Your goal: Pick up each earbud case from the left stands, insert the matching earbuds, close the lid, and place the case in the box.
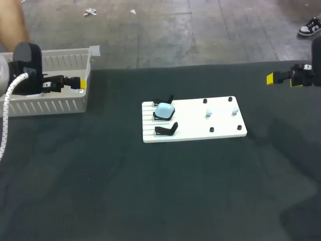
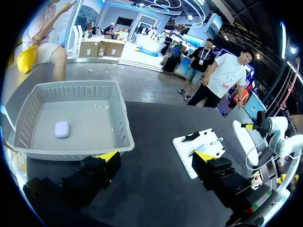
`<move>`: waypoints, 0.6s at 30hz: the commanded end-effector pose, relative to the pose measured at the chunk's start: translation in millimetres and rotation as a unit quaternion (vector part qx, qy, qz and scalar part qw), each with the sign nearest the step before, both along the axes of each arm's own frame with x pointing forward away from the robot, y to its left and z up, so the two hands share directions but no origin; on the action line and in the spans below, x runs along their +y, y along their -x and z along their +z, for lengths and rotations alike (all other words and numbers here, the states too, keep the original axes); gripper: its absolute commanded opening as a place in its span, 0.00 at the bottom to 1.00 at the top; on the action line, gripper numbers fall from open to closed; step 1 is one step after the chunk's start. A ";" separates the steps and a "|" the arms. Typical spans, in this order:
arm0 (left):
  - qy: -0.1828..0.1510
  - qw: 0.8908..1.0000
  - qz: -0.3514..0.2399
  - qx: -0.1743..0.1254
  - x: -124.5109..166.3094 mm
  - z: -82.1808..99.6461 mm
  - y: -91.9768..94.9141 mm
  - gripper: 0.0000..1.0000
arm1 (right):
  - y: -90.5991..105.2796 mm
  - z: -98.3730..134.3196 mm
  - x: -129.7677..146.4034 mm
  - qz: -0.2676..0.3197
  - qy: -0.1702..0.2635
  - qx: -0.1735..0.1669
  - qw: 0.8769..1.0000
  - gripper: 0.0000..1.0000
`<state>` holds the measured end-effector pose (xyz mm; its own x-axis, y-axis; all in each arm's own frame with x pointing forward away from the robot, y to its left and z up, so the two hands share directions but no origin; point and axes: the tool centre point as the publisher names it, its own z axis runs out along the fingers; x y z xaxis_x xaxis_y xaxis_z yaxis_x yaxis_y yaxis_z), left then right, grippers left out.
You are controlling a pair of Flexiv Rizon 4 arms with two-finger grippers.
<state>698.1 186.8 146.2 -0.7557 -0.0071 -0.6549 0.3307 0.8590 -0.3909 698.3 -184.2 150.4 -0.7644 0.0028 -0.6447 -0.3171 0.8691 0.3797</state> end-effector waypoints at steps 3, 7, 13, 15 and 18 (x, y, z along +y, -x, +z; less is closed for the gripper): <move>-0.005 1.000 0.002 0.005 -1.7 2.1 -1.0 1.00 | -0.8 -0.6 -0.1 0.001 0.000 0.000 1.000 1.00; -0.005 1.000 0.002 0.005 -1.7 2.1 -1.0 1.00 | -0.8 -0.6 -0.1 0.001 0.000 0.000 1.000 1.00; -0.005 1.000 0.002 0.005 -1.7 2.1 -1.0 1.00 | -0.8 -0.6 -0.1 0.001 0.000 0.000 1.000 1.00; -0.021 0.994 -0.045 -0.101 -6.1 9.2 -2.1 1.00 | -0.8 -0.6 -0.1 0.001 0.000 0.000 1.000 1.00; -0.009 0.959 -0.147 -0.243 -13.7 18.5 -0.4 1.00 | -0.8 -0.6 -0.1 0.001 0.000 0.000 1.000 1.00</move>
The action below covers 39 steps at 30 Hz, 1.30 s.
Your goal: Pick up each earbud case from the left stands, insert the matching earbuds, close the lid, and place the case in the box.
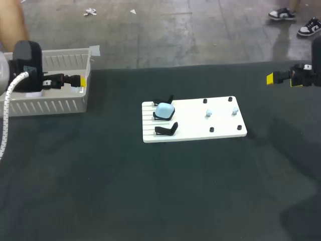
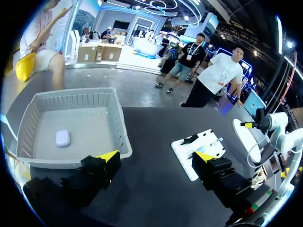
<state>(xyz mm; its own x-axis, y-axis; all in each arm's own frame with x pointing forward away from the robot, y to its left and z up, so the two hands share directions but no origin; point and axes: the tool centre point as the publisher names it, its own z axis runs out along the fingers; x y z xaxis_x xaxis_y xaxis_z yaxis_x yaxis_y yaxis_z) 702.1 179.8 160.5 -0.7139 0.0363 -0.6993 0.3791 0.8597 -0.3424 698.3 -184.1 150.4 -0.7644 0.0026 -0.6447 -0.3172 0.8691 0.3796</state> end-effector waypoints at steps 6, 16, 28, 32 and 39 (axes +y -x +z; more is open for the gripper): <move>-0.017 0.930 -0.198 -0.310 -11.9 7.8 2.3 1.00 | -0.8 -0.5 -0.2 0.001 0.000 0.000 1.000 1.00; -0.055 0.891 -0.296 -0.340 -28.7 12.2 -2.7 1.00 | -0.8 -0.5 -0.2 0.001 0.000 0.000 1.000 1.00; -0.055 0.891 -0.296 -0.340 -28.7 12.2 -2.7 1.00 | -0.8 -0.5 -0.2 0.001 0.000 0.000 1.000 1.00; -0.049 0.892 -0.303 -0.332 -37.0 9.3 -1.8 1.00 | -0.8 -0.5 -0.2 0.001 0.000 0.000 1.000 1.00; -0.022 0.889 -0.338 -0.309 -80.1 -13.3 1.6 1.00 | -0.8 -0.5 -0.2 0.001 0.000 0.000 1.000 1.00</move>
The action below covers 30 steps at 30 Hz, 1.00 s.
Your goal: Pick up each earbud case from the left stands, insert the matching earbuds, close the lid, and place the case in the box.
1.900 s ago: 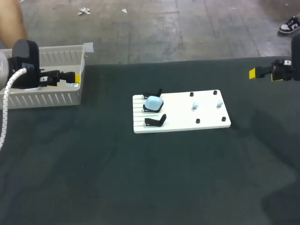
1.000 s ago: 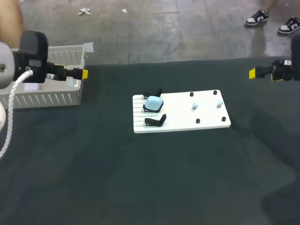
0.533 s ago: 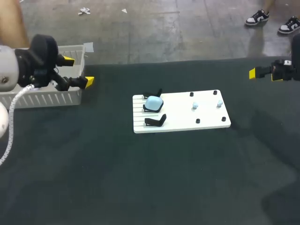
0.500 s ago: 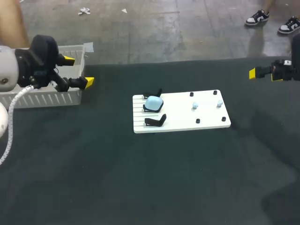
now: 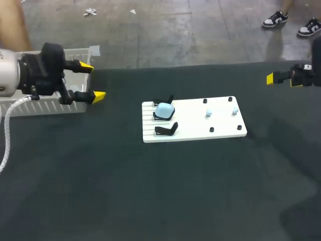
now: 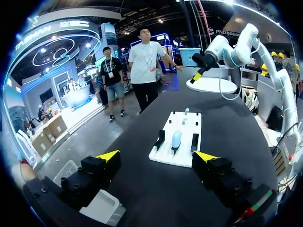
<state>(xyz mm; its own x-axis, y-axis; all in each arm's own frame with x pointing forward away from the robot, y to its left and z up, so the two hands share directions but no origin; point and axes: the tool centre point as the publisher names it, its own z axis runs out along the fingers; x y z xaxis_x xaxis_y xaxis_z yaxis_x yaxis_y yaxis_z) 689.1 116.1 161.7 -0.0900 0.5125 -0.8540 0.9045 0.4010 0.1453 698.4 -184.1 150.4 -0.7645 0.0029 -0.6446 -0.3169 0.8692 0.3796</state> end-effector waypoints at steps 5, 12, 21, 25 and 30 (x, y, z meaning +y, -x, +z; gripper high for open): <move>0.128 0.988 -0.078 -0.028 -41.9 -28.6 -13.1 1.00 | -0.7 -0.6 -0.1 0.001 0.000 0.000 1.000 1.00; 0.130 0.985 -0.111 -0.015 -75.7 -43.7 -13.5 1.00 | -0.7 -0.6 -0.1 0.001 0.000 0.000 1.000 1.00; 0.111 0.986 -0.127 0.004 -98.8 -66.0 -6.1 1.00 | -0.7 -0.6 -0.1 0.001 0.000 0.000 1.000 1.00; 0.108 0.985 -0.132 0.008 -105.3 -74.8 -4.4 1.00 | -0.7 -0.6 -0.1 0.001 0.000 0.000 1.000 1.00; 0.096 0.986 -0.134 0.019 -111.4 -80.6 -5.4 1.00 | -0.7 -0.6 -0.1 0.001 0.000 0.000 1.000 1.00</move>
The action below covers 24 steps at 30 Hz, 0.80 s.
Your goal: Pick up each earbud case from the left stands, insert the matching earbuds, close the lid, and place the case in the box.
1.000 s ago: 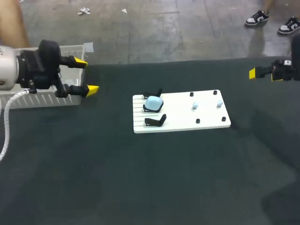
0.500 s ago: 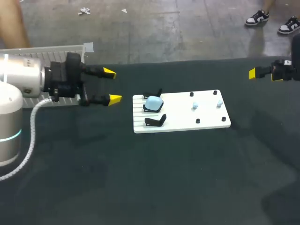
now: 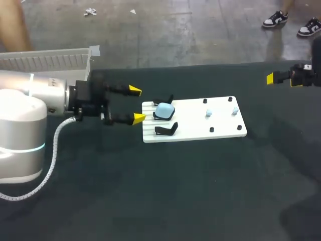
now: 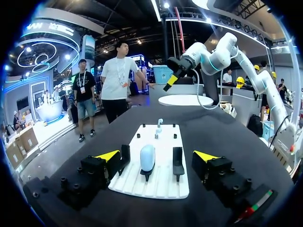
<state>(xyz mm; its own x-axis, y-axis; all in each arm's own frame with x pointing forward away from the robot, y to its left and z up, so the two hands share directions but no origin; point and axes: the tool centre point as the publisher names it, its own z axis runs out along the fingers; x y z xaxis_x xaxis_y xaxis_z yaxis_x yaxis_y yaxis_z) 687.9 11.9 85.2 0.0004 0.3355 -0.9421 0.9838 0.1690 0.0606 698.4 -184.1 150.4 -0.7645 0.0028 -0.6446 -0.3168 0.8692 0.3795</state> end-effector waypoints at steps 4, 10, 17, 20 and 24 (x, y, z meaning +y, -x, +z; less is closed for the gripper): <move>-0.013 1.000 -0.007 0.006 -8.4 -4.2 -6.6 1.00 | -0.7 -0.6 -0.2 0.001 0.000 0.000 1.000 1.00; -0.013 1.000 -0.007 0.006 -8.4 -4.2 -6.6 1.00 | -0.7 -0.6 -0.2 0.001 0.000 0.000 1.000 1.00; -0.013 1.000 -0.007 0.006 -8.4 -4.2 -6.6 1.00 | -0.7 -0.6 -0.2 0.001 0.000 0.000 1.000 1.00; -0.013 1.000 -0.007 0.006 -8.4 -4.2 -6.6 1.00 | -0.7 -0.6 -0.2 0.001 0.000 0.000 1.000 1.00; -0.021 1.000 -0.019 0.010 -15.8 -15.7 -13.7 1.00 | -0.7 -0.6 -0.2 0.001 0.000 0.000 1.000 1.00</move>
<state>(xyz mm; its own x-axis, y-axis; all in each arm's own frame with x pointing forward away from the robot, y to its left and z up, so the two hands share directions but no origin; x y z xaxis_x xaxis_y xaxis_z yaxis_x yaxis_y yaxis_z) 693.1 1.6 77.0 -0.0033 0.3742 -0.9273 0.9880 0.1444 0.0548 698.4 -184.1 150.4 -0.7645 0.0028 -0.6446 -0.3169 0.8692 0.3795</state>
